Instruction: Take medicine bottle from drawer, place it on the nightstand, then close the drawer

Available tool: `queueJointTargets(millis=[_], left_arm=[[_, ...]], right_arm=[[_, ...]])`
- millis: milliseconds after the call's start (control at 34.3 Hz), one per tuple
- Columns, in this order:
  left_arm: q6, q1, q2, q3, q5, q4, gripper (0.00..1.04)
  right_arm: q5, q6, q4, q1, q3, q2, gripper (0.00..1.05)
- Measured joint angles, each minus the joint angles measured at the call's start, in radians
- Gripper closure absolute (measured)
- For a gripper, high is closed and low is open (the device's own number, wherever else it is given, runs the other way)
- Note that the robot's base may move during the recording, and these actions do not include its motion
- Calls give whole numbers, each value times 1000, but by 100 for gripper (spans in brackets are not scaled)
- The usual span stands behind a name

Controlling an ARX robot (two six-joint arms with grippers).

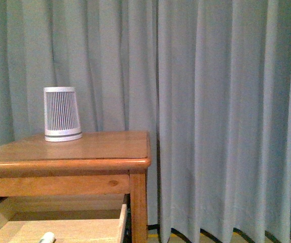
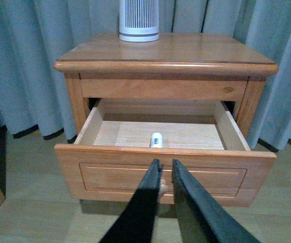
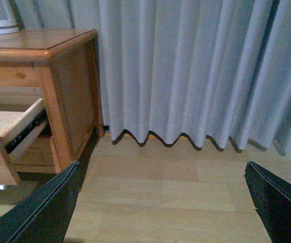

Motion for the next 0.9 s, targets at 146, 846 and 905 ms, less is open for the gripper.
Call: queueJointTargets(millis=[146,846,905], left_arm=[[-3,1,-36,-26,0,-5,102],[-3,2,-312,-118,0,-189,102],[-3,2,-312,-118,0,-189,102]], right_arm=[[0,0,0,0,0,0,7],[0,0,0,0,0,0,7],[0,0,0,0,0,0,7]])
